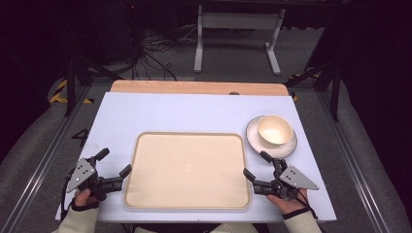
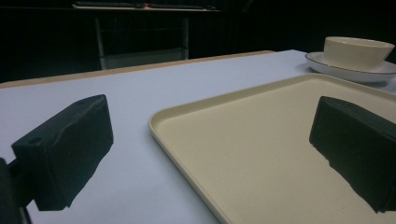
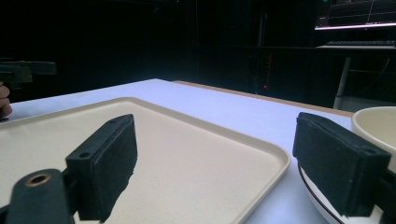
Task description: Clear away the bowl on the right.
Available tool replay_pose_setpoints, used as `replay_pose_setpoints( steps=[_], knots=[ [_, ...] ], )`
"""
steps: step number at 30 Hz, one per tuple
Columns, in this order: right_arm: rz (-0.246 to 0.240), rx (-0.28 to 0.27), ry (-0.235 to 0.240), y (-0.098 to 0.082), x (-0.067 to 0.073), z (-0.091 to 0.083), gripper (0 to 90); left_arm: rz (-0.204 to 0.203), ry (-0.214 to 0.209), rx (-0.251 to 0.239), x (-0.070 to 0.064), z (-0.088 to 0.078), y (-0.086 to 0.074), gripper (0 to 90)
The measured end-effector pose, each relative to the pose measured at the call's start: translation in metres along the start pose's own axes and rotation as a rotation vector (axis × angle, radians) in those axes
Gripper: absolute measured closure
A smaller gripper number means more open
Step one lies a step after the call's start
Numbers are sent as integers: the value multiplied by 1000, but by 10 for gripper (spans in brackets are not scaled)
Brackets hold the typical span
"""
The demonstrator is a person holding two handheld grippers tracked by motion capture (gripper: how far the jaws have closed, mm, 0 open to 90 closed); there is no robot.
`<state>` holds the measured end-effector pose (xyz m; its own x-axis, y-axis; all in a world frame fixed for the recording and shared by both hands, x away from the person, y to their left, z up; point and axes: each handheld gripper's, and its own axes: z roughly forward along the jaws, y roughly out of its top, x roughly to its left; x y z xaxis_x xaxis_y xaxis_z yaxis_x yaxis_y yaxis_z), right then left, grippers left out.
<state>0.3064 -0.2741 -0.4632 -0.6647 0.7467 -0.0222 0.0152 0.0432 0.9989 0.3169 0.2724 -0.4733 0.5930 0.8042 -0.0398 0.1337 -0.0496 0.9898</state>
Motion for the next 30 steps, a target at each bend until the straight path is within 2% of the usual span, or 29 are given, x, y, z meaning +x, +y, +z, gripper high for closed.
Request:
replay_pose_setpoints(
  steps=[8,12,23,26,30],
  knots=[
    [14,23,5,1,-1,-1,158,1,2,0,0,0,0,1],
    [46,64,-10,3,-1,-2,182,4,2,4,0,0,0,1],
    [-15,36,-22,26,-2,-1,177,13,3,11,-1,0,0,1],
    [-14,39,-33,35,-2,0,172,11,3,10,-1,0,0,1],
    [-18,32,-25,43,-2,2,172,11,4,9,-1,0,0,1]
  ],
)
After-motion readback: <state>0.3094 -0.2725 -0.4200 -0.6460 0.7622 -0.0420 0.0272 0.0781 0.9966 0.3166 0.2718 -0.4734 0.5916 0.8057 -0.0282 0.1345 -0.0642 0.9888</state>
